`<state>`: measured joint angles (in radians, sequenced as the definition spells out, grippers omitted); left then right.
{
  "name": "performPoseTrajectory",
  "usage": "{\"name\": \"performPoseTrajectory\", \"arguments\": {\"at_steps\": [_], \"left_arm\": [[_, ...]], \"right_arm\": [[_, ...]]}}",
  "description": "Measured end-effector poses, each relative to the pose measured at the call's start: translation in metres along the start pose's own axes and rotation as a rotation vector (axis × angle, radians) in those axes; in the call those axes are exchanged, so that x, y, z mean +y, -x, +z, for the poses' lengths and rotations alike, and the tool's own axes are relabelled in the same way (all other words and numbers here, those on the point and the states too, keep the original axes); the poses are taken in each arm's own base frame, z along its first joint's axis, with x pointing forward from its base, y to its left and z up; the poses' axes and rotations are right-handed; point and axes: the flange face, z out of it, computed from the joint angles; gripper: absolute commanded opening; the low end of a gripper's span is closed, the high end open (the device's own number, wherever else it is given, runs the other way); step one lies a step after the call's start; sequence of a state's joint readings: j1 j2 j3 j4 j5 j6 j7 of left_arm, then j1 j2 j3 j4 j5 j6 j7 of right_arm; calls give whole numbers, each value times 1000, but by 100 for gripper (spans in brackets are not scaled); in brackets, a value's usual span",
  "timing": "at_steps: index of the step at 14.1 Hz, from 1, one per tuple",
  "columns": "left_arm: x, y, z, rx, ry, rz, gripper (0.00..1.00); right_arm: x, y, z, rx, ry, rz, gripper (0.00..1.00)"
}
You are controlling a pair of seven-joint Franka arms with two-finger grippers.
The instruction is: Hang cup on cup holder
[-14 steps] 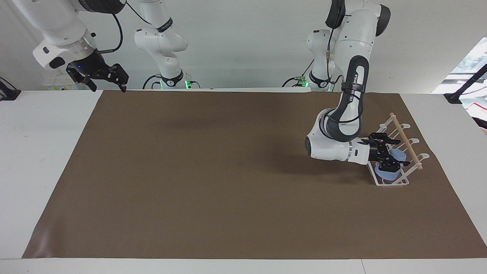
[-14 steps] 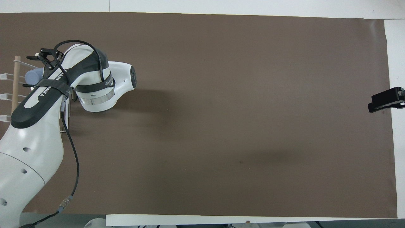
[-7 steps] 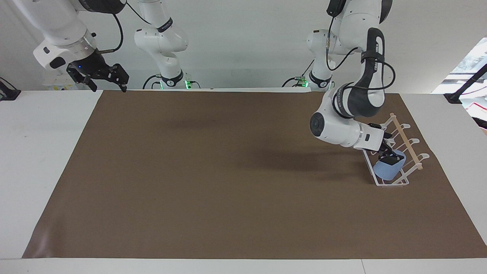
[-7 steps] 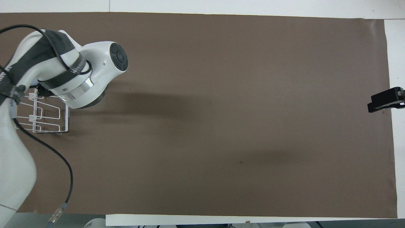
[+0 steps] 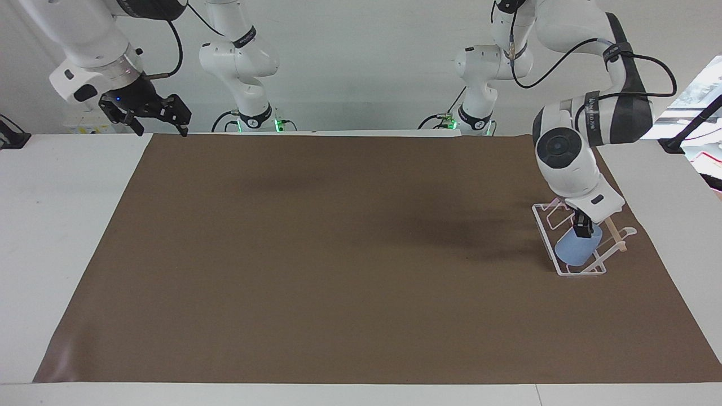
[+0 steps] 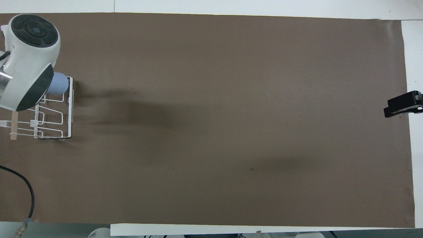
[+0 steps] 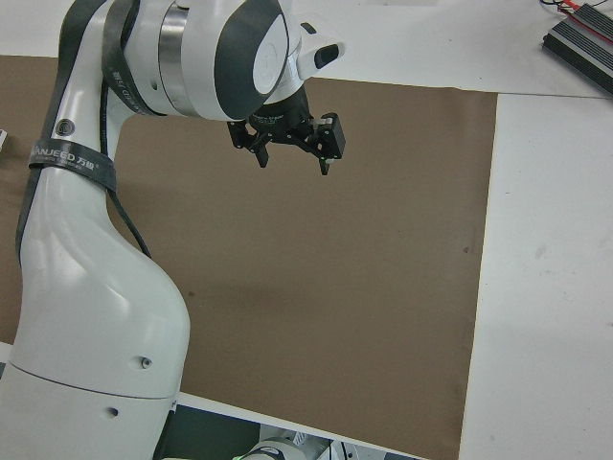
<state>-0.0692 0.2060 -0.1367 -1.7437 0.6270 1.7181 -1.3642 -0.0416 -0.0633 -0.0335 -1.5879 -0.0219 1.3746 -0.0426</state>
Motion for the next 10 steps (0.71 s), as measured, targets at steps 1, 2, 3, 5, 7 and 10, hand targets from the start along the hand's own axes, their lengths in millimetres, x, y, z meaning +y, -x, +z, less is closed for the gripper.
{"name": "performPoseTrajectory", "arguments": {"at_steps": [1, 2, 3, 5, 7, 10], "left_arm": [[-5, -6, 1, -51, 21, 60, 100], [-10, -12, -1, -95, 49, 112, 100], [-16, -17, -5, -132, 78, 154, 100], [-31, -29, -24, -203, 155, 219, 100], [-55, -44, -46, -263, 233, 319, 100], [-94, -55, -81, -322, 312, 510, 100]], "right_arm": [[0, 0, 0, 0, 0, 0, 100], [0, 0, 0, 0, 0, 0, 100], [0, 0, 0, 0, 0, 0, 100], [0, 0, 0, 0, 0, 0, 100], [0, 0, 0, 0, 0, 0, 100], [0, 0, 0, 0, 0, 0, 100]]}}
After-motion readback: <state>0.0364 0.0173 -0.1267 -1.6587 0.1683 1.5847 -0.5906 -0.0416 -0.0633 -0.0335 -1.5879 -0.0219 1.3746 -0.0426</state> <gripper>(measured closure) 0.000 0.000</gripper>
